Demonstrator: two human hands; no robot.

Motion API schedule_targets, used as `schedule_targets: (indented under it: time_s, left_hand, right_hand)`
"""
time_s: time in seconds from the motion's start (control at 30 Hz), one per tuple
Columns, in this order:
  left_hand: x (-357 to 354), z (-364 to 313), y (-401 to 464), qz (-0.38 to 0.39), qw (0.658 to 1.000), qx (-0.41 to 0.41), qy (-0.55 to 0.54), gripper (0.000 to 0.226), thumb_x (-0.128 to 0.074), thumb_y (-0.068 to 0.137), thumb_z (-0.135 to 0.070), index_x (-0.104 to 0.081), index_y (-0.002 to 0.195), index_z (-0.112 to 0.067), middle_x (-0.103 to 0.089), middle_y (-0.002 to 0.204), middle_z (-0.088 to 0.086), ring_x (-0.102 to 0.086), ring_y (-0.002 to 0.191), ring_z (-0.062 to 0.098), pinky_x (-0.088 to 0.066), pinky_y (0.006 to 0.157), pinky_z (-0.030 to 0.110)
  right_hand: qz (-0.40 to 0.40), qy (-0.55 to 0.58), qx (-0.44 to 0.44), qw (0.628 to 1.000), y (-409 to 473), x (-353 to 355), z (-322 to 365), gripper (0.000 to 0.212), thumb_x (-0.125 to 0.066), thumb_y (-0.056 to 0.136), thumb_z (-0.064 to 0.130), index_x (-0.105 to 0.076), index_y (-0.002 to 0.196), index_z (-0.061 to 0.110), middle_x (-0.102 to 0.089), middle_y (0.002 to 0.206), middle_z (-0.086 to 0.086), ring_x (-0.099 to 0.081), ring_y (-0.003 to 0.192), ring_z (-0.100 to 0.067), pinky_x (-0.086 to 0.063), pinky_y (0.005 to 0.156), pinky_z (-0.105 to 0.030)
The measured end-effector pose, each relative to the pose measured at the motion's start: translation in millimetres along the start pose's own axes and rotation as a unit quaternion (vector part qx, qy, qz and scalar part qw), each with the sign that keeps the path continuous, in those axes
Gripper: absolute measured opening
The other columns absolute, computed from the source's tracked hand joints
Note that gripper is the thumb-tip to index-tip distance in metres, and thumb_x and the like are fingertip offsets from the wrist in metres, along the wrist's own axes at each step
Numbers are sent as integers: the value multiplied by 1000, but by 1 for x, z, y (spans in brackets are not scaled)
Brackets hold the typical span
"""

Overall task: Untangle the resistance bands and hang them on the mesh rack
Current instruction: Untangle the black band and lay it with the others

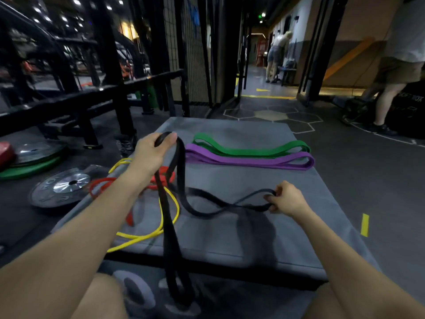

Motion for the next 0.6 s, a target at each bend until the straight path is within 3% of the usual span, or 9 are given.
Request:
schedule_targets:
  time_s: [0.07,0.13,0.3,0.37,0.43,0.5,0.6]
  left_hand:
    - [12,-30,3,5,1000,-21,0,35,-59,88,-39,-46,61,-20,-33,39,-14,-28,40,2,-26,50,29]
    - [20,-58,6,13,999,-25,-31,36,-58,88,-39,-42,62,-20,-26,41,-14,-23,38,4,-20,44,26]
    - [28,-137,-5,45,995,-48,-76,24,-55,91,-35,-49,73,-20,-24,50,-10,-21,36,1,-20,38,16]
    - [33,-165,-10,53,994,-63,-65,26,-54,91,-37,-49,72,-20,-23,57,-6,-23,38,2,-24,38,14]
    - [35,-194,-16,68,993,-82,-45,29,-54,90,-41,-49,69,-20,-25,58,-4,-24,42,4,-26,39,15]
    - [34,-218,-22,87,990,-103,-38,32,-54,90,-42,-50,67,-20,-31,53,-7,-26,43,4,-28,41,16]
    - [29,-247,-30,105,988,-113,-18,29,-55,90,-42,-56,70,-20,-38,51,-9,-28,43,4,-29,41,16]
  right_hand:
    - [19,7,-10,1000,-7,3,6,29,-67,82,8,-39,81,8,-56,68,-13,-56,46,-19,-49,39,-22]
    - [44,-15,-20,999,-14,4,11,30,-69,80,6,-39,78,8,-55,66,-13,-52,49,-21,-49,44,-28]
    - [132,-171,-15,976,-38,16,35,25,-74,76,9,-49,80,10,-58,63,-8,-54,53,-20,-51,49,-29]
    - [144,-250,41,957,-51,24,65,17,-73,78,15,-57,82,8,-59,69,-6,-55,56,-17,-54,56,-32]
    - [94,-262,139,950,-67,37,114,15,-70,81,20,-60,80,8,-57,78,-7,-54,64,-17,-46,59,-31]
    - [26,-180,242,953,-88,51,170,20,-68,83,26,-58,75,11,-57,79,-11,-52,73,-18,-38,62,-26]
    - [41,55,313,947,-122,64,242,34,-64,85,33,-60,103,4,-60,88,-7,-54,80,-15,-45,71,-32]
Point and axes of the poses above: each hand's wrist, its own y-axis towards the middle knuckle, its own x-axis out of the back of the hand, z = x × y, the point moved 6 cm from there along y, towards the middle knuckle
